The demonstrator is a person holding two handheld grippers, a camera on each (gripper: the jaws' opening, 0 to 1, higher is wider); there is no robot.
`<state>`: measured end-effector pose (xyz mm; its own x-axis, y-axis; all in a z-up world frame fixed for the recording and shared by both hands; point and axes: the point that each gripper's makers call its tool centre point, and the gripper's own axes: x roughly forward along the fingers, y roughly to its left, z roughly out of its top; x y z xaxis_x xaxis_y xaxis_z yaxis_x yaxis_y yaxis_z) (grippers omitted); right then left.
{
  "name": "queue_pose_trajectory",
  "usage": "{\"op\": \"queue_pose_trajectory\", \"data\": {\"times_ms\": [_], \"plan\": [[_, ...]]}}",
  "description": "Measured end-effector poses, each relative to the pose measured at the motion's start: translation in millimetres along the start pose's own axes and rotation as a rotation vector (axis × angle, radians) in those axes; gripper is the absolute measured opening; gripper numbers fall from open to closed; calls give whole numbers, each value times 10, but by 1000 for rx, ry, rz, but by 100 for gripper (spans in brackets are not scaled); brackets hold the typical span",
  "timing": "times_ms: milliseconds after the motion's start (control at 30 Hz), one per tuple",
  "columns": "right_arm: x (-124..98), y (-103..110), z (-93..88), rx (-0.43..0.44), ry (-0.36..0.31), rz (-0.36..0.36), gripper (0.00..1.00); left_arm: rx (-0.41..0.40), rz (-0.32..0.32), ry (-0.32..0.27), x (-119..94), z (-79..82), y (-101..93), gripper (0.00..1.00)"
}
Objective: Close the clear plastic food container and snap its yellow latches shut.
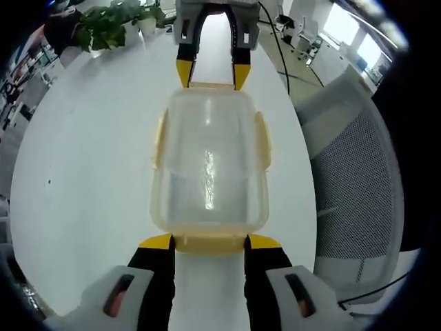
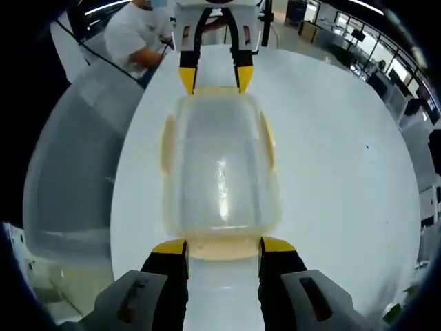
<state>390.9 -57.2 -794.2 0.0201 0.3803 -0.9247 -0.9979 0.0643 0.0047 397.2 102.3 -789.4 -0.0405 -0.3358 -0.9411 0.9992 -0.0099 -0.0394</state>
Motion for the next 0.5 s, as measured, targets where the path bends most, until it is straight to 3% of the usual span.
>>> {"op": "queue_pose_trajectory", "data": {"times_ms": [500], "plan": [[-35,-11,-109,3,10,-3,38,6,3,-4,44,108,-4,38]]}}
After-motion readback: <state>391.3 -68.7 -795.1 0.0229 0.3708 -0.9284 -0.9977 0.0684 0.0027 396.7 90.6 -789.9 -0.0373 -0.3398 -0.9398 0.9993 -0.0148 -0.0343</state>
